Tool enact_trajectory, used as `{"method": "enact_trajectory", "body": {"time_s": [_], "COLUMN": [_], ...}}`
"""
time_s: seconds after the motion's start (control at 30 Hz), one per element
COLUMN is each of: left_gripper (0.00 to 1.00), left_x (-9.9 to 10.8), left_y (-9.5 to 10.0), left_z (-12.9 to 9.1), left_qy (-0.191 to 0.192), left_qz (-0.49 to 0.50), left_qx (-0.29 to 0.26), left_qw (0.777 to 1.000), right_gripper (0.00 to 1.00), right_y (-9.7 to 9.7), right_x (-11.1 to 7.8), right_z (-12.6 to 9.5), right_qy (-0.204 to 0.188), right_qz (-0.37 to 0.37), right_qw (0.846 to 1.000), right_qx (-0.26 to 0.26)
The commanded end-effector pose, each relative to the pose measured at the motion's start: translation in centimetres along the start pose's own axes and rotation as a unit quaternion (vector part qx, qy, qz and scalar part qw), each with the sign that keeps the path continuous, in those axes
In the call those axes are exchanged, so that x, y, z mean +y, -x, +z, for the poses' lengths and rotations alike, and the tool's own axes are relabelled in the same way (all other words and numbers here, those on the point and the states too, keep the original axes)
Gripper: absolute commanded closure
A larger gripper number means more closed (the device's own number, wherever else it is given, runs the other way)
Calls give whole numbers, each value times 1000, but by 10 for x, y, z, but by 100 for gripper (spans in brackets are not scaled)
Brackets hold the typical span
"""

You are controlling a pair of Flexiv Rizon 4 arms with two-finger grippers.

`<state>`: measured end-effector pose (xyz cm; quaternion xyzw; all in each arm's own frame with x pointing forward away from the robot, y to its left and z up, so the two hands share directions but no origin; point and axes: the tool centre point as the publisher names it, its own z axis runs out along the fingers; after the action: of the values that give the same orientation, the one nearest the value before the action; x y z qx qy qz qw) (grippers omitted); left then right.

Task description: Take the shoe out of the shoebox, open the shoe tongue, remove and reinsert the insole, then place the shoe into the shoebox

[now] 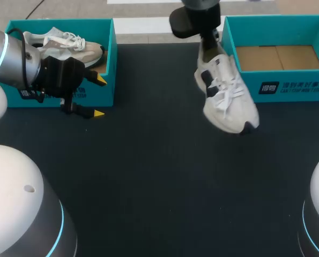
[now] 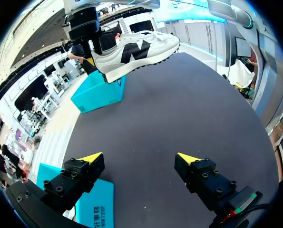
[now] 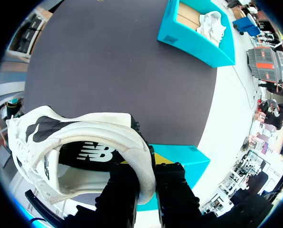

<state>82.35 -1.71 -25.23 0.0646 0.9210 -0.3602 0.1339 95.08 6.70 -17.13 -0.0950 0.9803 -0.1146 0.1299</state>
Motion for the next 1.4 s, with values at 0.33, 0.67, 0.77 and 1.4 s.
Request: {"method": "enact_trajectory", "body": {"time_s": [0.33, 0.67, 0.77, 1.4], "left_gripper": [0, 0, 0, 0], "left_x": [-1, -1, -1, -1], "left_y": [-1, -1, -1, -1], "left_z": [-1, -1, -1, -1], "left_qy": [2, 2, 2, 2], "left_qz": [0, 0, 0, 0], "left_qx": [0, 0, 0, 0], "left_qw": [1000, 1000, 1000, 1000], "right_gripper": [100, 100, 100, 100], "right_y": [12, 14, 20, 56], "right_x": [-52, -59, -90, -222], "right_z": [10, 11, 15, 44], "right_qy": [35, 37, 20, -5], "right_qz": [-2, -4, -3, -1], "right_qw": [999, 999, 999, 999], "right_qx": [-15, -24, -31, -44]}}
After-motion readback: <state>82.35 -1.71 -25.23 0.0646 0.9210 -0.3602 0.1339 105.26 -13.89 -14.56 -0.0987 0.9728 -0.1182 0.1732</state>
